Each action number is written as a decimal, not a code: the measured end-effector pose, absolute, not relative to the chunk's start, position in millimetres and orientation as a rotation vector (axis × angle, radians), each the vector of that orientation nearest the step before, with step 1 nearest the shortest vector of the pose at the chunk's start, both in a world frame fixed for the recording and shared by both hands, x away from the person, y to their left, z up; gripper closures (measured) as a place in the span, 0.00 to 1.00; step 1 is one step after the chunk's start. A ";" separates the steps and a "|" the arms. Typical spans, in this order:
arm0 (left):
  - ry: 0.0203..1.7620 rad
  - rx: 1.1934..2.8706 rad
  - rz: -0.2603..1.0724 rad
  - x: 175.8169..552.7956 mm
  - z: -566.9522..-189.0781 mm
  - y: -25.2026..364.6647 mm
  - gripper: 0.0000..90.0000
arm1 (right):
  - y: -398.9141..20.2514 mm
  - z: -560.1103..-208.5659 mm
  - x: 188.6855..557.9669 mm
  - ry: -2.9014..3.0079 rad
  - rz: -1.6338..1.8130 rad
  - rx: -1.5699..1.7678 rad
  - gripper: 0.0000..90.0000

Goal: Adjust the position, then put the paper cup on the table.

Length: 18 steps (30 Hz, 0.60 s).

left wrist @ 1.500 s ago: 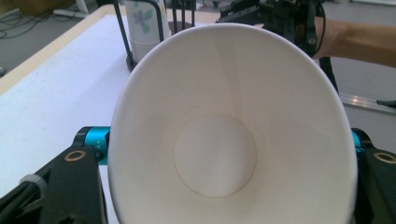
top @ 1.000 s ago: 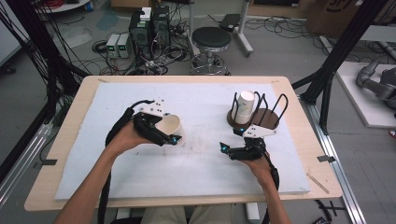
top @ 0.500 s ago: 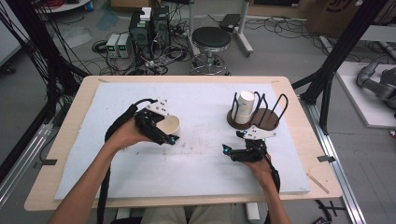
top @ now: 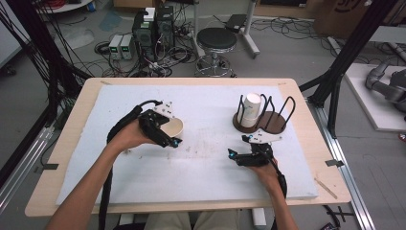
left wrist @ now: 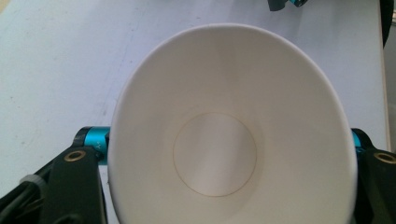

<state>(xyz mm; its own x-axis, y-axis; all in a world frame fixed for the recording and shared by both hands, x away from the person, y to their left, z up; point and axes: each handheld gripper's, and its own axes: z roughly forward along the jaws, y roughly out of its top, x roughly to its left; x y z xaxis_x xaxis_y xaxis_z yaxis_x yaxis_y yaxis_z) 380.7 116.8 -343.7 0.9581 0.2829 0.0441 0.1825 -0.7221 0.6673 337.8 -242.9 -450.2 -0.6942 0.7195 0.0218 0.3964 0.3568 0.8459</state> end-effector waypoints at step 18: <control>0.337 2.389 0.188 383.4 -346.2 115.7 0.33 | -243.5 -450.2 337.5 2.271 1.271 0.991 0.20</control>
<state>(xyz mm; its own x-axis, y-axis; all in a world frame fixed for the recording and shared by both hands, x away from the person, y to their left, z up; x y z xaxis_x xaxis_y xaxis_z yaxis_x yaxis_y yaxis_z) 383.4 115.7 -346.2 0.9555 0.2920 0.0421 0.1894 -0.7166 0.6713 337.5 -243.5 -450.2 -0.6918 0.7215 0.0297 0.4025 0.3511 0.8454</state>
